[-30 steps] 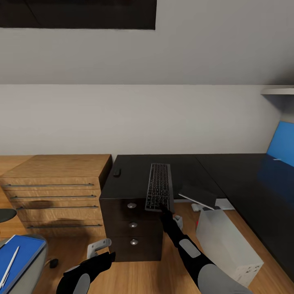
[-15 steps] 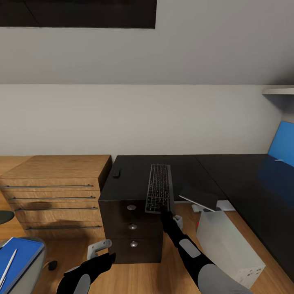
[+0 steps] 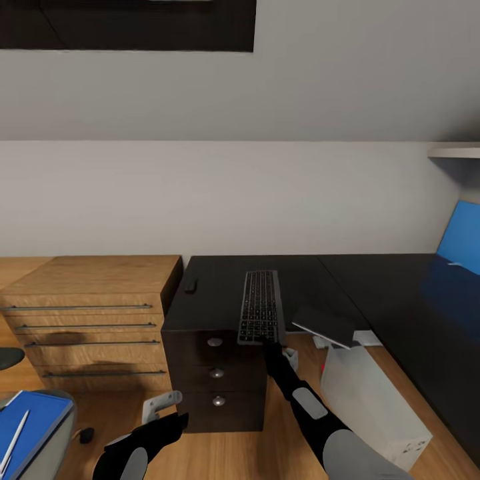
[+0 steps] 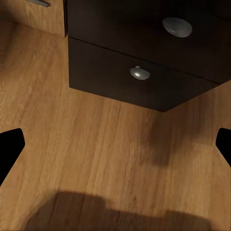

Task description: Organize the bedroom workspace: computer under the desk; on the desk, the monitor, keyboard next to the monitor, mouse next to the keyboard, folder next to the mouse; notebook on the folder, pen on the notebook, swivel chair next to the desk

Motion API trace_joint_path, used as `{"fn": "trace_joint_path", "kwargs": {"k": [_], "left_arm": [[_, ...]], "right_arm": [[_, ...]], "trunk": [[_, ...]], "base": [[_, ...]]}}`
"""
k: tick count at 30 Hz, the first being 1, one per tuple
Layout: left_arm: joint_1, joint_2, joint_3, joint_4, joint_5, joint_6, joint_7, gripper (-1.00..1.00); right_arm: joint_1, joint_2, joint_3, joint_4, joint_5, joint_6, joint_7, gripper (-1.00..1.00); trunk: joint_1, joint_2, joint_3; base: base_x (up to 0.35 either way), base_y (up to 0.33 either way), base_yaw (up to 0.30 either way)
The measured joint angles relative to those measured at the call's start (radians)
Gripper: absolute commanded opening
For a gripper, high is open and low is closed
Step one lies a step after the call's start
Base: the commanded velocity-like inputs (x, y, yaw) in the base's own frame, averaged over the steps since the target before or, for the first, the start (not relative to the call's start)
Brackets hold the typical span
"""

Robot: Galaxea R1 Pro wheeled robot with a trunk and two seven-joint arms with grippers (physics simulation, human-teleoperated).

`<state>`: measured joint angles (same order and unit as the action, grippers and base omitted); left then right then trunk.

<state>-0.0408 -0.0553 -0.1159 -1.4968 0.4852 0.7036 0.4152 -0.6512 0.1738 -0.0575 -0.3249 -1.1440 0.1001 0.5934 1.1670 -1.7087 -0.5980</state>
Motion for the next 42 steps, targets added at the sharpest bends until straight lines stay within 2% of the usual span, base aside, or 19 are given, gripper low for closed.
{"fn": "trace_joint_path", "kwargs": {"k": [9,10,15,16,18,21,26,34,39,40,41,42], "left_arm": [[0.0,0.0,0.001,0.0,-0.001,-0.001,0.004,1.0],[0.0,0.0,0.001,0.0,-0.001,-0.001,0.004,1.0],[0.0,0.0,0.001,0.0,-0.001,-0.001,0.005,1.0],[0.0,0.0,0.001,0.0,-0.001,-0.001,0.005,1.0],[0.0,0.0,0.001,0.001,-0.001,-0.002,0.005,1.0],[0.0,0.0,0.0,0.001,-0.002,-0.002,0.006,1.0],[0.0,0.0,0.0,0.001,-0.002,-0.002,0.006,1.0],[0.0,0.0,0.0,0.001,-0.002,-0.002,0.006,1.0],[0.0,0.0,0.0,0.001,-0.002,-0.002,0.006,1.0],[0.0,0.0,0.0,0.001,-0.003,-0.003,0.006,1.0],[0.0,0.0,0.0,0.001,-0.003,-0.003,0.006,1.0],[0.0,0.0,0.001,0.001,-0.004,-0.003,0.006,1.0]], "right_arm": [[0.022,0.0,0.002,-0.175,-0.002,0.006,-0.012,-1.0],[0.056,0.0,-0.002,-0.262,-0.003,0.008,-0.044,-1.0],[0.164,0.0,-0.002,-0.507,0.0,0.036,-0.184,-1.0],[0.218,-0.001,-0.002,-0.624,0.0,0.073,-0.267,-1.0],[0.284,-0.001,-0.002,-0.784,-0.007,0.141,-0.381,-1.0],[0.343,0.0,-0.004,-0.942,-0.013,0.203,-0.463,-1.0],[0.386,0.0,-0.005,-1.04,-0.01,0.225,-0.491,-1.0],[0.398,0.0,-0.006,-1.057,-0.012,0.228,-0.495,-1.0],[0.399,0.0,-0.007,-1.064,-0.063,0.231,-0.497,-1.0],[0.399,0.0,-0.008,-1.066,-0.096,0.231,-0.499,-1.0],[0.399,0.0,-0.008,-1.066,-0.095,0.231,-0.499,-1.0],[0.399,-0.012,-0.008,-1.066,-0.095,0.231,-0.5,-1.0]], "trunk": [[-0.035,0.063,0.028],[-0.038,0.07,0.031],[-0.058,0.105,0.047],[-0.061,0.112,0.05],[-0.069,0.126,0.056],[-0.08,0.147,0.066],[-0.099,0.182,0.081],[-0.13,0.238,0.107],[-0.149,0.273,0.122],[-0.153,0.28,0.125],[-0.157,0.287,0.128],[-0.16,0.294,0.132]], "base": [[0.0,0.0,0.0],[0.0,0.0,0.0],[-0.013,0.0,0.0],[-0.15,0.0,0.0],[-0.237,-0.032,0.0],[-0.295,-0.092,0.0],[-0.325,-0.148,0.0],[-0.333,-0.17,0.0],[-0.333,-0.171,0.0],[-0.333,-0.171,0.0],[-0.333,-0.17,0.0],[-0.333,-0.168,0.0]]}}
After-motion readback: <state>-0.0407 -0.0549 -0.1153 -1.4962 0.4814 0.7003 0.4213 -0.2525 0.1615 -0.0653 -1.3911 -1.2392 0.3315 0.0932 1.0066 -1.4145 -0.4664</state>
